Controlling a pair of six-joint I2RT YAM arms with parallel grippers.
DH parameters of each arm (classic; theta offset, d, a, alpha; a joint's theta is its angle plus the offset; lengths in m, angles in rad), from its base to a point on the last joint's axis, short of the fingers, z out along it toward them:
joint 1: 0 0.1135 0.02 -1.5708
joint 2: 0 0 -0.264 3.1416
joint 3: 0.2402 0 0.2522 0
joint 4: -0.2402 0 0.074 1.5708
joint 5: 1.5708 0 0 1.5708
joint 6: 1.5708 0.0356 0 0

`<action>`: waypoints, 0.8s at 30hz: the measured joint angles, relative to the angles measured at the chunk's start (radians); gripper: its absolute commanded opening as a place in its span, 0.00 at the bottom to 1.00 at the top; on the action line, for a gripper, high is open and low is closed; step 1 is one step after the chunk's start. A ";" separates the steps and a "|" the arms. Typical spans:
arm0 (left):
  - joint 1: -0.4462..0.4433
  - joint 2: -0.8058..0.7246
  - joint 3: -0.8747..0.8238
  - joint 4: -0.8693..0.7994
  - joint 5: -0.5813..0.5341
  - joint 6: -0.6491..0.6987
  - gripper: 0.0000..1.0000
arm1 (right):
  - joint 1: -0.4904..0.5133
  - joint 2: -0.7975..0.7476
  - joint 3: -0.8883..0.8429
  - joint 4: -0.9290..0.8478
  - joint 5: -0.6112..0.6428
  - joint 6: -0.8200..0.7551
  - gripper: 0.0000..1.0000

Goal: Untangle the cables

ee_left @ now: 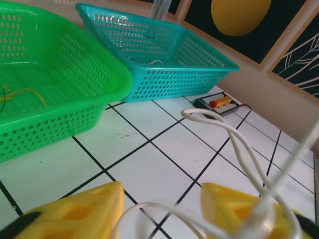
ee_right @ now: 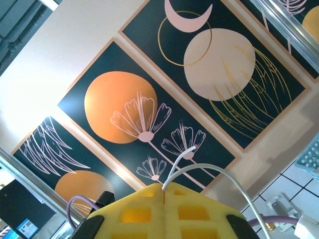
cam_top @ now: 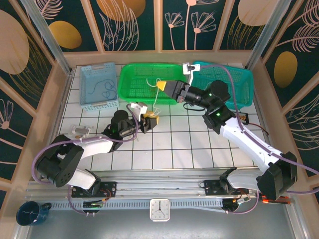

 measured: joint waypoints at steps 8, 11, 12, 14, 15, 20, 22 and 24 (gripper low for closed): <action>0.000 0.006 0.000 0.001 -0.004 -0.006 0.03 | -0.001 0.000 0.001 -0.001 0.008 -0.003 0.00; 0.000 0.006 0.002 0.001 -0.004 -0.010 0.00 | -0.011 0.000 0.008 -0.002 0.011 -0.005 0.00; 0.000 0.006 0.002 0.001 -0.004 -0.011 0.00 | -0.020 -0.002 0.012 -0.004 0.013 -0.007 0.00; 0.000 0.010 0.002 0.001 -0.004 -0.011 0.00 | -0.042 -0.012 0.014 -0.012 0.024 -0.011 0.00; 0.000 0.011 0.002 0.001 -0.004 -0.011 0.00 | -0.061 -0.021 0.014 -0.019 0.029 -0.013 0.00; 0.000 0.012 0.000 0.002 -0.005 -0.028 0.00 | -0.206 -0.083 0.015 -0.064 0.058 -0.043 0.00; 0.000 0.012 -0.007 0.011 -0.006 -0.035 0.00 | -0.288 -0.116 0.015 -0.093 0.078 -0.060 0.00; 0.000 0.012 -0.020 0.020 -0.008 -0.043 0.00 | -0.364 -0.142 0.015 -0.110 0.090 -0.068 0.00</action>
